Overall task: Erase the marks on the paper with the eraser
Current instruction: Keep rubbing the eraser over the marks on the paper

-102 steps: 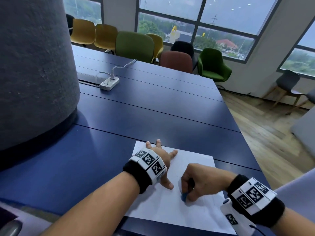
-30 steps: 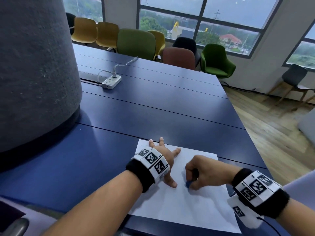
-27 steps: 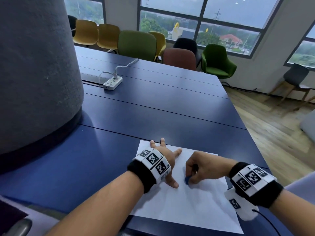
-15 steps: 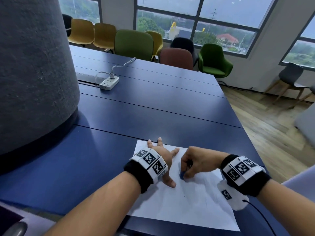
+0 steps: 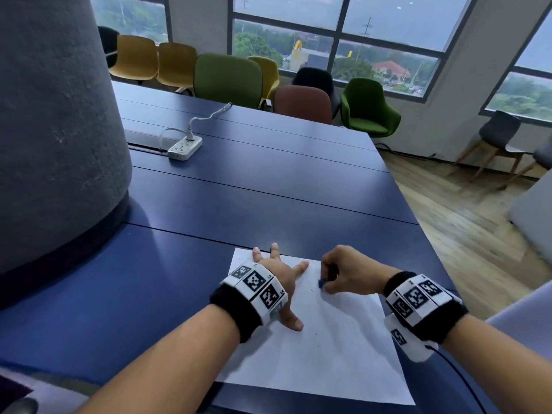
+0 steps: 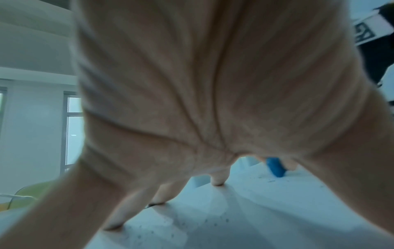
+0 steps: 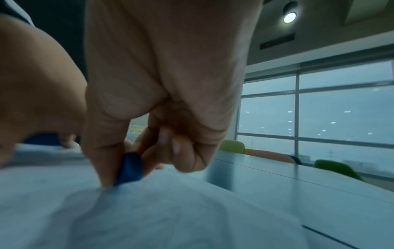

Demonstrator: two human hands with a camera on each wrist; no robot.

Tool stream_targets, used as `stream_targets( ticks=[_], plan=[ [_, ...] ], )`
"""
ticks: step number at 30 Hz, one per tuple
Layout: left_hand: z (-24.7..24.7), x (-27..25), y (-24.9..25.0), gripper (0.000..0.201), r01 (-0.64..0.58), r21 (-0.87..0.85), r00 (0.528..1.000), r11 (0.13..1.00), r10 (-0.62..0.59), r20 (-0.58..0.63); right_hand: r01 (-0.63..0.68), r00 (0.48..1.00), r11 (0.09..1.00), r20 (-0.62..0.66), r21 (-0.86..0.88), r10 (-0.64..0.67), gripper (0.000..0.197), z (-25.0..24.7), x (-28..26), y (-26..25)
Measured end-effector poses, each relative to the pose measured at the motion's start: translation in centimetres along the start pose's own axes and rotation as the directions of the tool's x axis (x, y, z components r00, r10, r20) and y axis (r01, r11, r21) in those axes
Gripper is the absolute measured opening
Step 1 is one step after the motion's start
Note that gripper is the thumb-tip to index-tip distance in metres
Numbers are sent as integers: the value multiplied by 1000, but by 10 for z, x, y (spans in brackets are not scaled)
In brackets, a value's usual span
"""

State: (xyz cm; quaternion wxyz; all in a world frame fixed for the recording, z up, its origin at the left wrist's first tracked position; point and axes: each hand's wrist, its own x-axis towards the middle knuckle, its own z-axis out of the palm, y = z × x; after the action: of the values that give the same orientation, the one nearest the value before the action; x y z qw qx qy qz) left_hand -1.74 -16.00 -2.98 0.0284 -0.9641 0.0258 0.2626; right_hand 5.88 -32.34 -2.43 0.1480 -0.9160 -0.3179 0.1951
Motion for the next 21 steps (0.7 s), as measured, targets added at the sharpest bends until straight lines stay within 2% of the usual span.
stream_targets(
  ticks=[3, 5, 7, 10, 13, 15, 18, 19, 21],
  plan=[
    [-2, -1, 1, 127, -1, 15, 1000, 1000, 1, 16, 25, 972, 1000, 234, -7, -23, 13, 6, -11, -10],
    [-2, -2, 2, 127, -5, 18, 1000, 1000, 5, 15, 13, 952, 1000, 305, -21, -6, 13, 1, -8, -11],
    [-3, -3, 2, 126, -3, 13, 1000, 1000, 3, 8, 0, 967, 1000, 256, -25, 7, 12, -6, 3, -8],
    [-4, -7, 2, 125, -4, 22, 1000, 1000, 4, 1, -25, 996, 1000, 91, -6, 25, 13, -11, 23, 1],
    [-6, -9, 3, 123, -10, 35, 1000, 999, 10, 12, -40, 998, 998, -47, 42, 42, 15, -8, 27, 8],
    [-6, -9, 3, 123, -11, 33, 1000, 999, 10, 19, -13, 1000, 999, 0, 30, 13, 12, -4, 21, 4],
    [-6, -9, 3, 124, -15, 10, 1000, 1000, 14, 22, 19, 980, 1000, 197, -3, -18, 12, -3, 11, -5],
    [-6, -8, 2, 124, -17, 8, 1000, 1000, 16, 20, 15, 981, 1000, 196, -18, -11, 11, -5, 12, -5],
    [-7, -8, 2, 124, -18, 6, 1000, 1000, 18, 20, -9, 997, 999, 75, -33, 11, 12, -9, 20, 2]
  ],
)
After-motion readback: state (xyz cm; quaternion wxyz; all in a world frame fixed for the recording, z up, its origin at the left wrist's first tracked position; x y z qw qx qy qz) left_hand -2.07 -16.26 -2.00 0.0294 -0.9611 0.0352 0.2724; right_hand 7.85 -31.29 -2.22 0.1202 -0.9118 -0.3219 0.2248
